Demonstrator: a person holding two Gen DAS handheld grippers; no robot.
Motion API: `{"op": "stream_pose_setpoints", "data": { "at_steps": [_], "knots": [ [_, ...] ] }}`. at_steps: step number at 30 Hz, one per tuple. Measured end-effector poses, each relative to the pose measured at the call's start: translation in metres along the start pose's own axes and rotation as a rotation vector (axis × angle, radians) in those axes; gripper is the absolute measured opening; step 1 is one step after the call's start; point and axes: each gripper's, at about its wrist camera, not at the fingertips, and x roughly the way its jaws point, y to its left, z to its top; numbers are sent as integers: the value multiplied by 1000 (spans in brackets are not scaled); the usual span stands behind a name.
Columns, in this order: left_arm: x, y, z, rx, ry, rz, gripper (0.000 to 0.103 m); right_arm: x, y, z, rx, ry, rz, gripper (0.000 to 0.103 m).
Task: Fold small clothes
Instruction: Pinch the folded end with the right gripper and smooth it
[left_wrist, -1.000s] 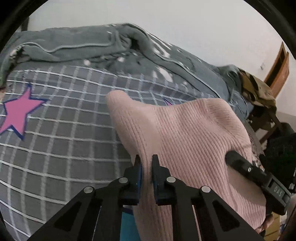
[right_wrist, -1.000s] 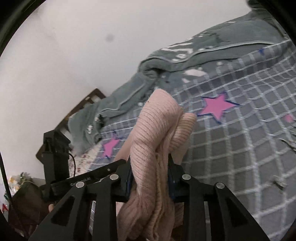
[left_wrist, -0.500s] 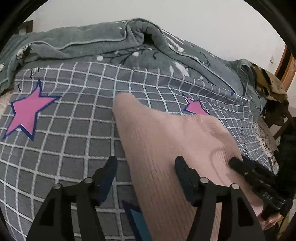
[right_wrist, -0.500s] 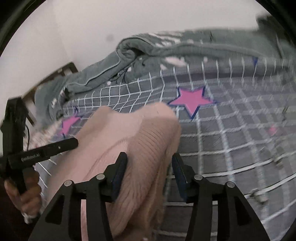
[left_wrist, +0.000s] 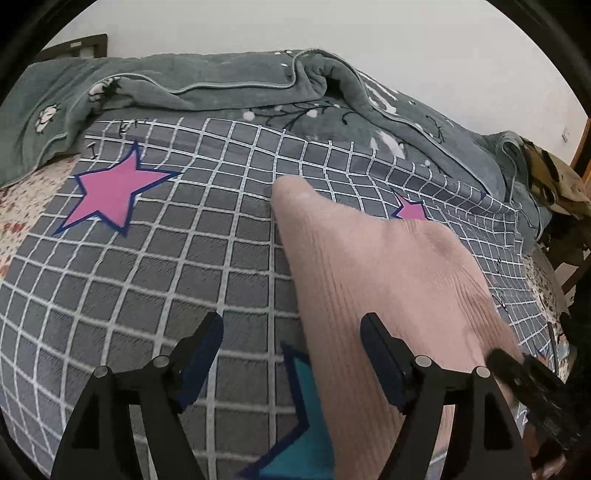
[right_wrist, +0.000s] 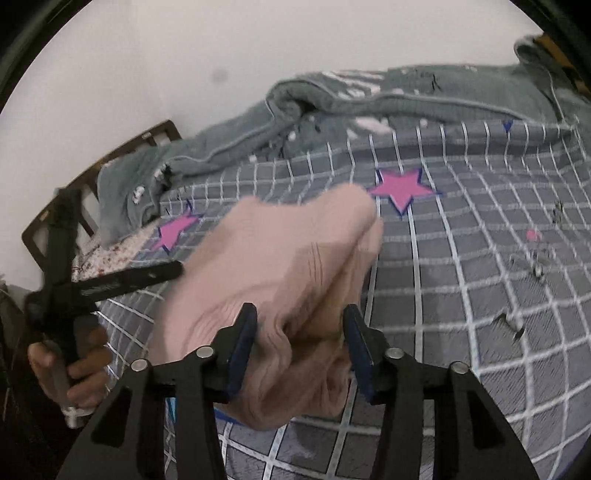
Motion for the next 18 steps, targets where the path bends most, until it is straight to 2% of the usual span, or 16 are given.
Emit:
{"op": "stream_pose_setpoints", "data": {
  "at_steps": [1, 4, 5, 9, 11, 14, 16, 18],
  "knots": [
    [-4, 1, -3, 1, -5, -8, 75, 1, 0, -2, 3, -2, -2, 16],
    [-18, 6, -13, -14, -30, 16, 74, -8, -1, -2, 14, -37, 4, 12],
    [-23, 8, -16, -12, -36, 26, 73, -16, -3, -1, 30, -70, 19, 5],
    [-33, 15, -21, -22, -32, 14, 73, -38, -21, 0, 116, -158, 76, 5],
    [-36, 17, -22, -28, -26, -2, 73, -29, -32, -5, 153, -127, 31, 5],
    [-38, 15, -23, -25, -13, -26, 73, -14, -34, -16, 144, -72, -4, 5],
    [-38, 10, -24, -9, 1, -47, 73, -19, -28, -18, 117, -94, -27, 5],
    [-38, 6, -25, 0, 4, -48, 73, -31, -25, -17, 118, -140, -11, 5]
  ]
}}
